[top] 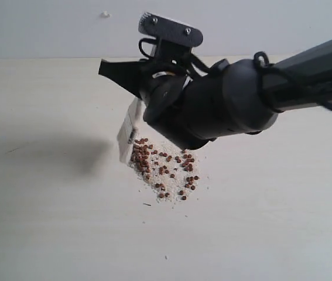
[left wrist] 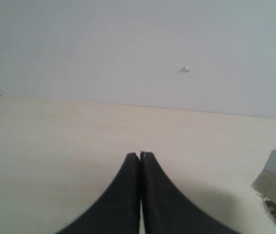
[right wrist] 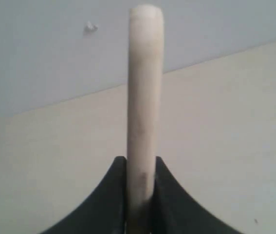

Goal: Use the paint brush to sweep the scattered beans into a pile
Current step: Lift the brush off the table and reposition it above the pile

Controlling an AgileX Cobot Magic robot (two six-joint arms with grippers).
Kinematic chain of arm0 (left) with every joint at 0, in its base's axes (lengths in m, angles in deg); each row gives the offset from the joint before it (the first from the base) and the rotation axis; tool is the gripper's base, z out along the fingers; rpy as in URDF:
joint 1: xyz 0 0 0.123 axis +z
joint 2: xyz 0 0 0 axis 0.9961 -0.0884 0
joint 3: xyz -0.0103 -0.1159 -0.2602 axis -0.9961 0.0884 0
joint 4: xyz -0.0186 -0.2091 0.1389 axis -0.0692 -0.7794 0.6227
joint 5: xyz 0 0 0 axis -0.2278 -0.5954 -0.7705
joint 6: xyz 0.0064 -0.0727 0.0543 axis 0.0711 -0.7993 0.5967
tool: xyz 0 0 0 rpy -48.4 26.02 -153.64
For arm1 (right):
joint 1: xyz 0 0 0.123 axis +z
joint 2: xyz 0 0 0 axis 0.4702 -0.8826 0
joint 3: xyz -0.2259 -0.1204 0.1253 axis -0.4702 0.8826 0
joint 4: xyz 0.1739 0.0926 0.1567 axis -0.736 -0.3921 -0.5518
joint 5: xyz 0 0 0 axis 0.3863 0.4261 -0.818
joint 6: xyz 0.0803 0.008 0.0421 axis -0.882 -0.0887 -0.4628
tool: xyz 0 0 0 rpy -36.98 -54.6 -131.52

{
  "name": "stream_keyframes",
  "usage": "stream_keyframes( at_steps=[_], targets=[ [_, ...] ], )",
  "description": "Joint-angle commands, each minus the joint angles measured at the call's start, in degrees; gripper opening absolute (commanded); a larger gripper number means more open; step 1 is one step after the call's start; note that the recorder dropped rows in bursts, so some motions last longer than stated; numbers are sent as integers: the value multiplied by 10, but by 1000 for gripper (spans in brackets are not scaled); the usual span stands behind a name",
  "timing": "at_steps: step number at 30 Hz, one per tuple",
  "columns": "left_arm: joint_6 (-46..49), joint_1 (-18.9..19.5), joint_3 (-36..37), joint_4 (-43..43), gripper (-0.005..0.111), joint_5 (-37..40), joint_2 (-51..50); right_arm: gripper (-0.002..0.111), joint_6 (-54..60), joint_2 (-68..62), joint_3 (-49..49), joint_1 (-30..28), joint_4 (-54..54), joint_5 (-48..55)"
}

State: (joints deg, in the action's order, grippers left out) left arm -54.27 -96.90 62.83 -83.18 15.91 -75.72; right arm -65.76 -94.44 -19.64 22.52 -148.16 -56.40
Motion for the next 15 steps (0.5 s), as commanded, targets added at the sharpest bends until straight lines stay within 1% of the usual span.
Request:
stream_keyframes(
  at_steps=[1,3,5,8,10,12,15],
  targets=[
    [2,1,0,-4,0,0,4,0,119,62,2,1,114,16],
    [2,1,0,-4,0,0,4,0,235,85,3,1,154,35],
    [2,1,0,-4,0,0,4,0,316,99,3,1,176,52],
    [2,1,0,-4,0,0,4,0,388,102,3,-1,229,71],
    [2,1,0,-4,0,0,4,0,389,97,3,-7,295,87],
    [2,1,0,-4,0,0,4,0,356,89,3,-17,382,112],
    [2,1,0,-4,0,0,4,0,240,70,3,-38,547,136]
  ],
)
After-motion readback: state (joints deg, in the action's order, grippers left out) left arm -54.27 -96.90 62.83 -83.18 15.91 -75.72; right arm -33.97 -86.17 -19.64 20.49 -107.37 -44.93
